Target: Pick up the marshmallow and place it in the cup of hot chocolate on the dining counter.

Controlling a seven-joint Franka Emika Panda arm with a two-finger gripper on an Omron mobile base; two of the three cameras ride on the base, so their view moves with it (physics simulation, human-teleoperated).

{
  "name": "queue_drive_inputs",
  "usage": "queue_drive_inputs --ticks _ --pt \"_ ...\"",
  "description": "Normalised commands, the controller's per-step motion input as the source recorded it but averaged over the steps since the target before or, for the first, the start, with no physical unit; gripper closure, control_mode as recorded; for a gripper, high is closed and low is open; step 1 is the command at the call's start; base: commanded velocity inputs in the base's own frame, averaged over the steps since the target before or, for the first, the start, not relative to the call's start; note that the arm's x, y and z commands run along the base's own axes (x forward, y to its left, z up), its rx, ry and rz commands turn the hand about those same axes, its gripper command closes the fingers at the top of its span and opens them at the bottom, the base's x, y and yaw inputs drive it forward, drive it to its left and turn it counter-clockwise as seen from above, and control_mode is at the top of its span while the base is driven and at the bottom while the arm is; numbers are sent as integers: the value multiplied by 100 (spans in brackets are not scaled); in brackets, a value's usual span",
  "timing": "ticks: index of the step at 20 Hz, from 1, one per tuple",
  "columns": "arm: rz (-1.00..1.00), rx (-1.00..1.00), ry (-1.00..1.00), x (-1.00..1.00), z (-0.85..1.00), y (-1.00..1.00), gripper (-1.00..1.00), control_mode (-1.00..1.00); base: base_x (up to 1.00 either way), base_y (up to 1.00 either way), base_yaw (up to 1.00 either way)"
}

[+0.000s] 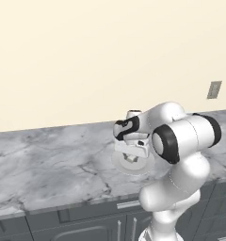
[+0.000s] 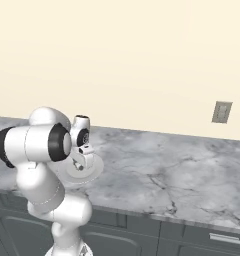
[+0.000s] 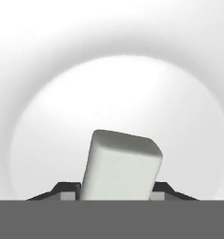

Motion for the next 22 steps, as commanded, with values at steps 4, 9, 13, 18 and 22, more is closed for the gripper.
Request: queue_drive_inputs --ticks 4,9,13,18,22 --pt "0 0 0 0 -9 0 100 -100 0 0 0" --pt "1 0 -1 -2 0 -1 100 -100 0 0 0" --pt "24 0 -20 -56 52 -13 100 -100 0 0 0" --pt "30 2 -22 -49 80 -14 100 -100 0 0 0" --pt "20 9 -16 -26 88 -9 100 -100 0 0 0"
